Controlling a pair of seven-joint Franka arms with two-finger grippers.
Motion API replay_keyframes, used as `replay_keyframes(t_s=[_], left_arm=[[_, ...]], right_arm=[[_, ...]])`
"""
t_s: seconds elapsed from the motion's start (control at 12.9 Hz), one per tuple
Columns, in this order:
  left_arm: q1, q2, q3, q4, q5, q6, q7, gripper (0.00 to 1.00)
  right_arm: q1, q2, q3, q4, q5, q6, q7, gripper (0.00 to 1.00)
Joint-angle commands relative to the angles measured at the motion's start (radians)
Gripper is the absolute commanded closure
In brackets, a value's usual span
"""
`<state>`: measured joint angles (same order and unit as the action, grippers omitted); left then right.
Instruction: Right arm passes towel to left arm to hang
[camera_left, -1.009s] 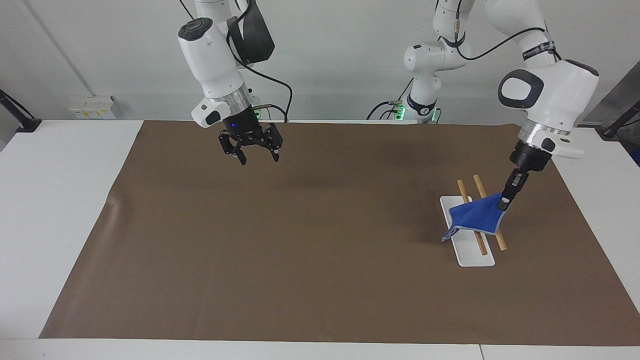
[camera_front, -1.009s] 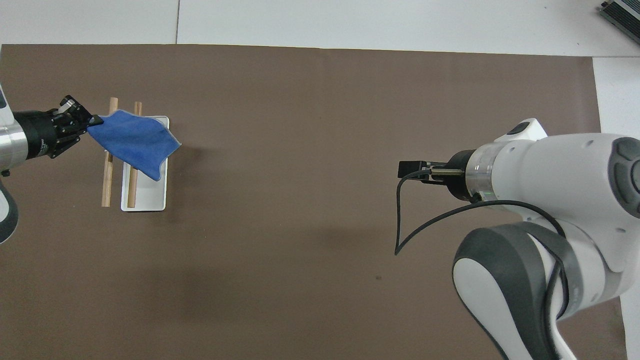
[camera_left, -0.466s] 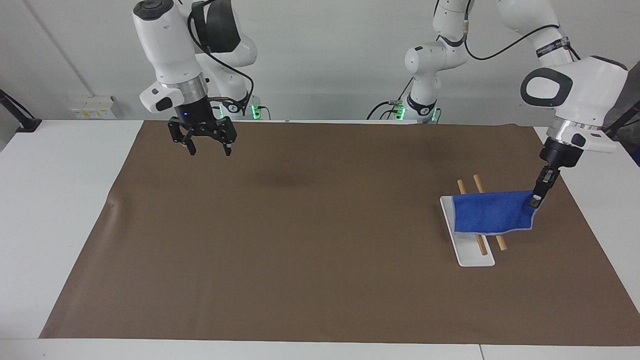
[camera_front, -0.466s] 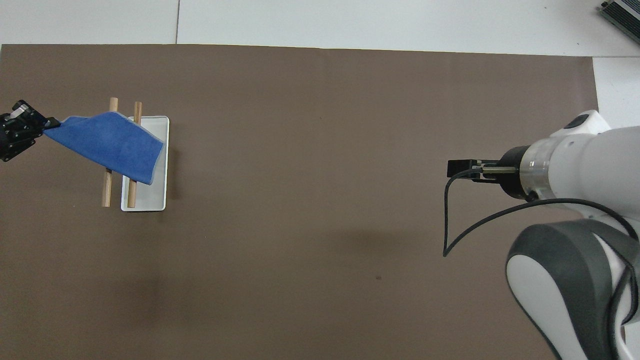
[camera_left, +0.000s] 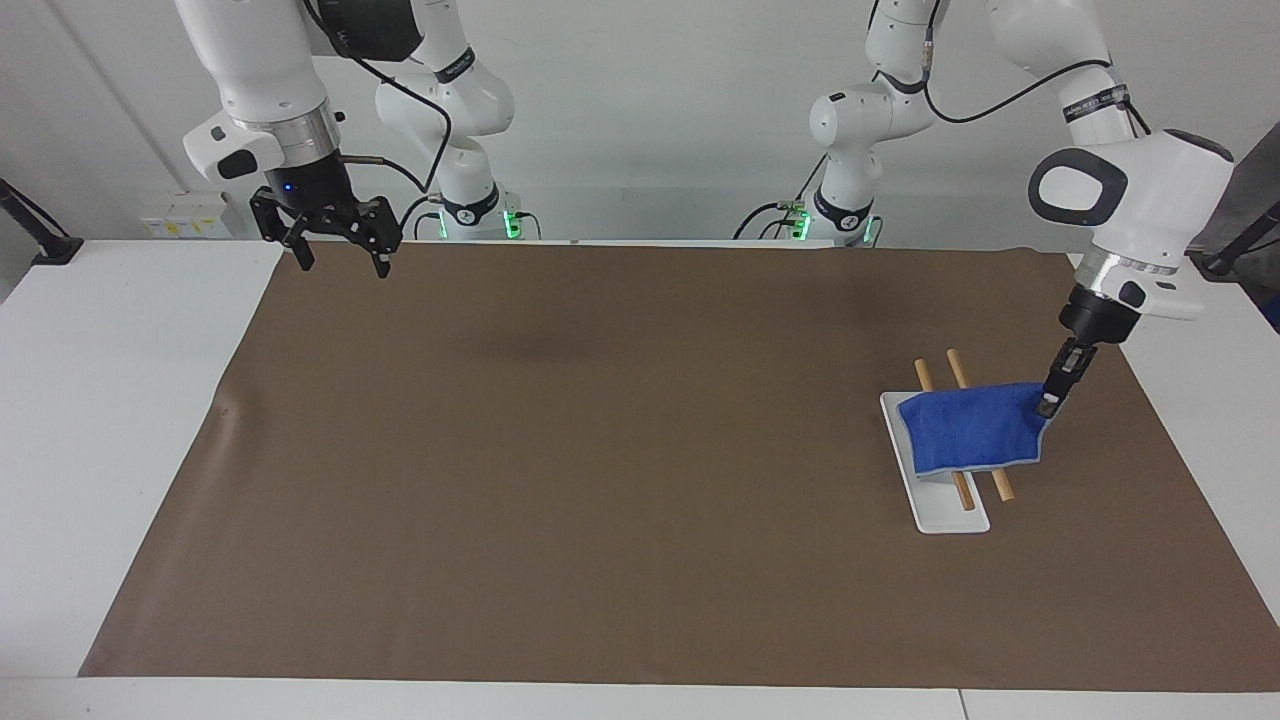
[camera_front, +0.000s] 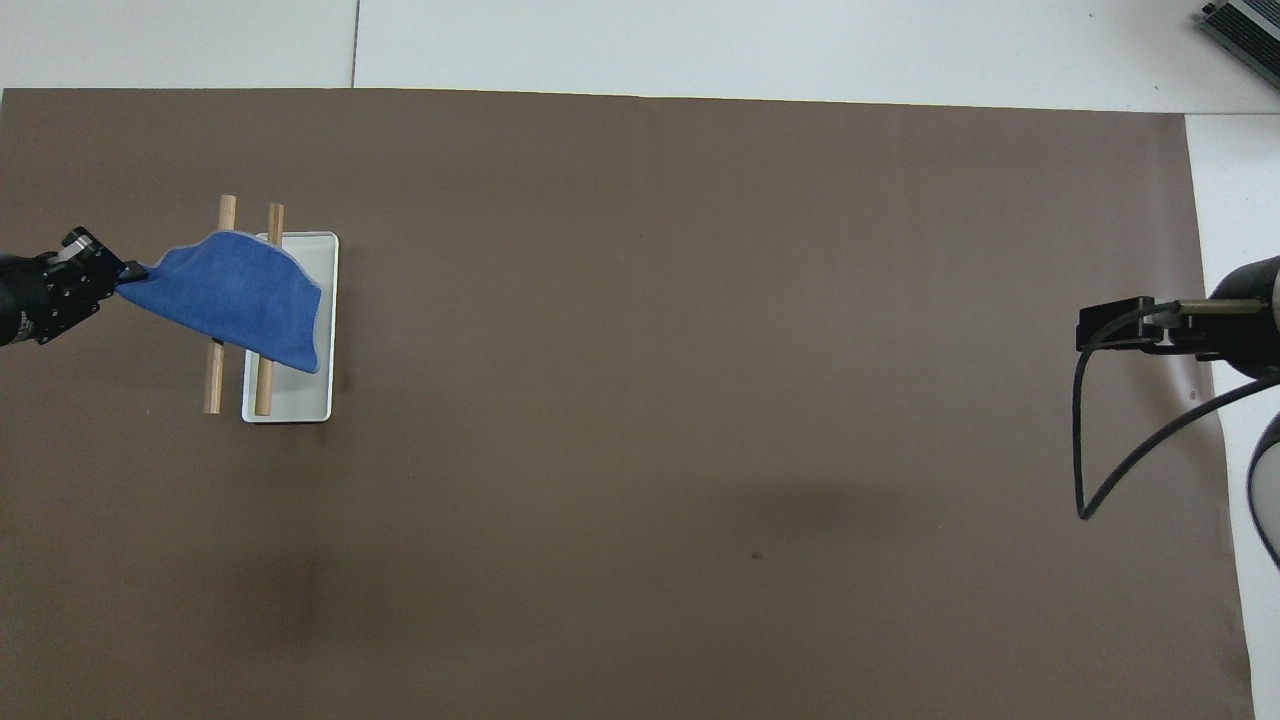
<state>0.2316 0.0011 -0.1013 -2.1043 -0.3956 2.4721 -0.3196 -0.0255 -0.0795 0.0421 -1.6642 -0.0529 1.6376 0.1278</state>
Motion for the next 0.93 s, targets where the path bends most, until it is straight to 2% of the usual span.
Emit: replay_keyframes(t_s=[0.0,0.23,0.7,0.78,0.85], left_arm=[[0.008,-0.032,0.0,-0.065,-0.009,0.005,0.02,1.0],[0.028,-0.047,0.002,-0.117,-0.008,0.005,0.02,1.0],[0.029,-0.056,0.003,-0.163,-0.008,0.005,0.02,0.98],[0.029,-0.055,0.003,-0.163,-0.008,0.007,0.019,0.86],[0.029,-0.053,0.003,-0.163,-0.008,0.007,0.017,0.63]], right_arm=[[-0.033,0.067,0.015,0.11,-0.03,-0.067,-0.014,0.0],[-0.066,0.105,0.054,0.182,-0.033,-0.111,-0.016,0.0],[-0.065,0.076,0.062,0.147,-0.021,-0.148,-0.017,0.0],[-0.065,0.051,0.053,0.111,-0.016,-0.148,-0.017,0.0],[-0.06,0.044,0.051,0.104,-0.015,-0.145,-0.02,0.0]])
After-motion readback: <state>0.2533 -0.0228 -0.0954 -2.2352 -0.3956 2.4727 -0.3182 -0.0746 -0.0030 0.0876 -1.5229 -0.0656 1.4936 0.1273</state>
